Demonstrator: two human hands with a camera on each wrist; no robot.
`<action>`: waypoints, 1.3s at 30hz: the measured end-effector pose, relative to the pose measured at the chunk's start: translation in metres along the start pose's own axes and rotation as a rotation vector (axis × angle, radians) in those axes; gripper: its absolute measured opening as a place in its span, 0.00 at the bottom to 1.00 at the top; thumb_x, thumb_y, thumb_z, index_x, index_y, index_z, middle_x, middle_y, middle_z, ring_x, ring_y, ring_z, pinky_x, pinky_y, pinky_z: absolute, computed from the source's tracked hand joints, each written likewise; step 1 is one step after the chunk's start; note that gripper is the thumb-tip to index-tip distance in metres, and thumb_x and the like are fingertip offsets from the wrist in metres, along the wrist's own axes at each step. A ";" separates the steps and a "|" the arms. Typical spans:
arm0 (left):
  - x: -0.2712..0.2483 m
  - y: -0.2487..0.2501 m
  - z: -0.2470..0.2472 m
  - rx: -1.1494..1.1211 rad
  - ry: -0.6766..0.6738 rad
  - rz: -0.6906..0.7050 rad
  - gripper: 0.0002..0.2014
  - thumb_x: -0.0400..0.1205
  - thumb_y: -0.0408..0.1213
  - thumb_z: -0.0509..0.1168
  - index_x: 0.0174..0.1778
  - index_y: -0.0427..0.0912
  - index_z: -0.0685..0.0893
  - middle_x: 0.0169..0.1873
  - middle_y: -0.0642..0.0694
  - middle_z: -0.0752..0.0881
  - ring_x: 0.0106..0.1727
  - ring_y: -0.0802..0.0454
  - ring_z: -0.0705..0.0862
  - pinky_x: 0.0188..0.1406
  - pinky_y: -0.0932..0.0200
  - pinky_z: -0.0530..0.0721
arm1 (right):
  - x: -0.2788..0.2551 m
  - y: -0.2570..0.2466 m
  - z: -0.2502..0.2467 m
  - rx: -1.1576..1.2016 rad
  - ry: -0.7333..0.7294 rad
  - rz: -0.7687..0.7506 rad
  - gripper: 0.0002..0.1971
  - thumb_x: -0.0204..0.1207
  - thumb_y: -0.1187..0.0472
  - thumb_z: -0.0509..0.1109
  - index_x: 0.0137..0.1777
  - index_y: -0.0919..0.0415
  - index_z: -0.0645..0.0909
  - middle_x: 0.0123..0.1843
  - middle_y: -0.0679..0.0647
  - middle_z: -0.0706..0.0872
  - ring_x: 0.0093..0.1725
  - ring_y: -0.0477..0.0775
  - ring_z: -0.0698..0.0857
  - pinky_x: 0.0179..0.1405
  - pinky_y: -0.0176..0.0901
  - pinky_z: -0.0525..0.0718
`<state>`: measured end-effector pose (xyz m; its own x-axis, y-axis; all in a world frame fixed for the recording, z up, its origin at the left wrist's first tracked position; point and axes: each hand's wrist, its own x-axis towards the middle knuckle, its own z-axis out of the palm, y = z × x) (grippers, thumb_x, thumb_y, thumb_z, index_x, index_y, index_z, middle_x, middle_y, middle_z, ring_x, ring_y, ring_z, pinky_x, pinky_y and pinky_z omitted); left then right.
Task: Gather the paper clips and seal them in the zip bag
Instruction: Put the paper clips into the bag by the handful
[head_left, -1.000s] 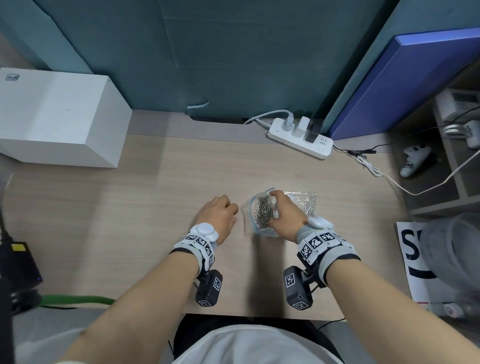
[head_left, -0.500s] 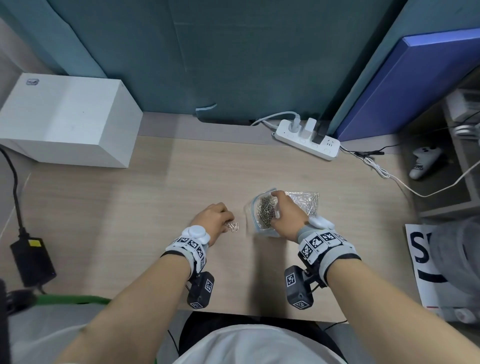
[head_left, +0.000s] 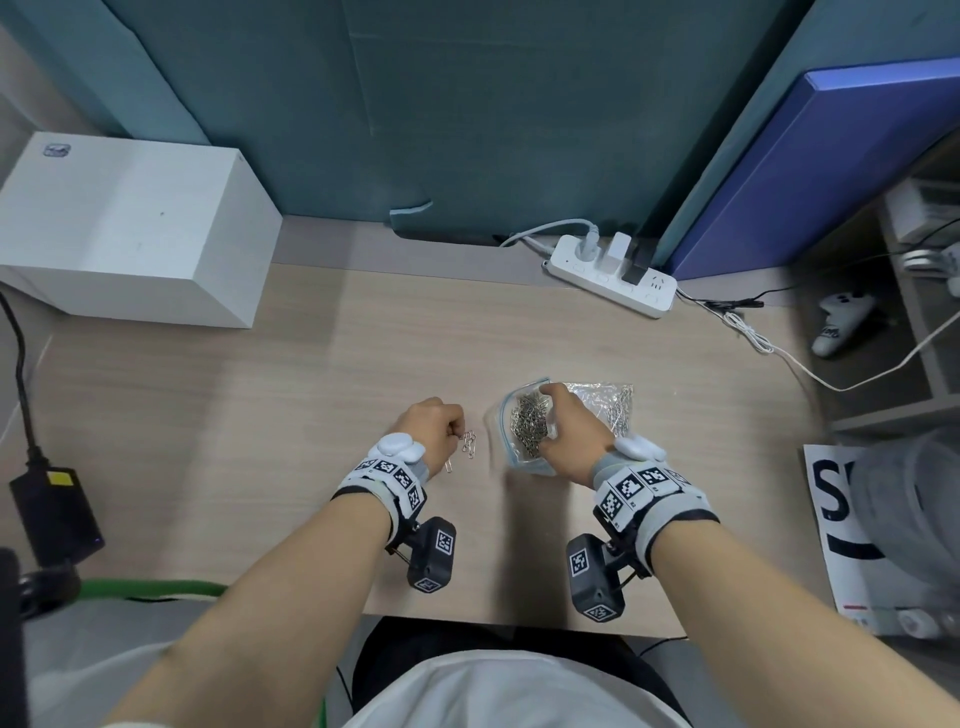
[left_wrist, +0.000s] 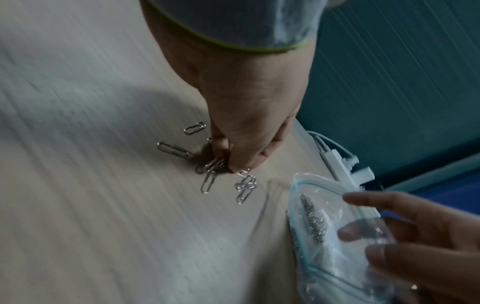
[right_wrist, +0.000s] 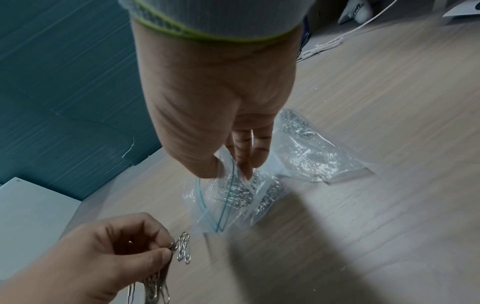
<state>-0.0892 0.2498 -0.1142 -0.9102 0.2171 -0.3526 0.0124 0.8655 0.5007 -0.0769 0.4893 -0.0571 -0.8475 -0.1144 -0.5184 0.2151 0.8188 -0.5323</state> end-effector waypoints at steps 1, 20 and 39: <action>0.000 0.001 0.000 -0.020 -0.003 -0.020 0.12 0.72 0.27 0.68 0.38 0.53 0.87 0.40 0.54 0.82 0.40 0.48 0.84 0.40 0.52 0.86 | 0.000 0.000 0.000 -0.001 -0.003 0.001 0.37 0.75 0.65 0.68 0.83 0.49 0.60 0.70 0.57 0.79 0.56 0.60 0.84 0.55 0.50 0.82; -0.001 0.014 -0.005 -0.011 0.063 -0.118 0.18 0.67 0.53 0.79 0.47 0.52 0.82 0.48 0.51 0.80 0.48 0.48 0.80 0.46 0.53 0.83 | 0.005 -0.001 0.002 -0.009 -0.014 0.017 0.38 0.74 0.67 0.68 0.83 0.48 0.60 0.74 0.57 0.77 0.60 0.61 0.85 0.55 0.49 0.82; 0.008 0.016 -0.004 0.053 -0.052 -0.029 0.11 0.71 0.29 0.66 0.40 0.53 0.83 0.43 0.53 0.83 0.43 0.44 0.84 0.41 0.53 0.86 | 0.014 -0.003 -0.004 -0.027 -0.035 0.030 0.39 0.73 0.64 0.69 0.83 0.47 0.59 0.74 0.57 0.77 0.59 0.62 0.85 0.53 0.47 0.81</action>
<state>-0.0983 0.2633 -0.1059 -0.8880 0.2135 -0.4072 0.0099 0.8943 0.4473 -0.0911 0.4874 -0.0602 -0.8231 -0.1091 -0.5573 0.2266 0.8368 -0.4984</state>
